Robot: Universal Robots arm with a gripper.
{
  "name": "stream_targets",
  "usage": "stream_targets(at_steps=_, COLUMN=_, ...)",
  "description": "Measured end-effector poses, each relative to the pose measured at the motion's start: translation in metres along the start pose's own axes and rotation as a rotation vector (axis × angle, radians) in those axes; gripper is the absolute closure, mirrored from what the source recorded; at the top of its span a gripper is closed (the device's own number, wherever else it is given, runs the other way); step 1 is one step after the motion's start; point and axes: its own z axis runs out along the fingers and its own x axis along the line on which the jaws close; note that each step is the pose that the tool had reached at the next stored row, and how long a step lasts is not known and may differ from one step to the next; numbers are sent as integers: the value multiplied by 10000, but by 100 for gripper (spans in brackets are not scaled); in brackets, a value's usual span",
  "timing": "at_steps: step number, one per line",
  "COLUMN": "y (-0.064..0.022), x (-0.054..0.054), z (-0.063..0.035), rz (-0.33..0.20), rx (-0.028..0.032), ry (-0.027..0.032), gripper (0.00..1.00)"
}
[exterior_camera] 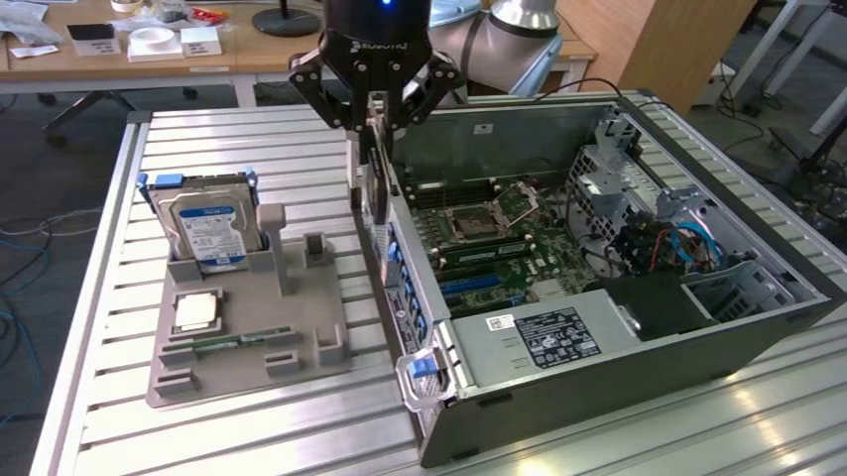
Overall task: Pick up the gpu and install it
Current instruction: 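Pick up the gpu and move the gpu toward the slot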
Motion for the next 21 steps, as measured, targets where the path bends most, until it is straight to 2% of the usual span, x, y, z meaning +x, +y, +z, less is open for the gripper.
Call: stream_targets(at_steps=21, y=49, x=-637, z=15, rz=2, rx=-68, ry=7, gripper=73)
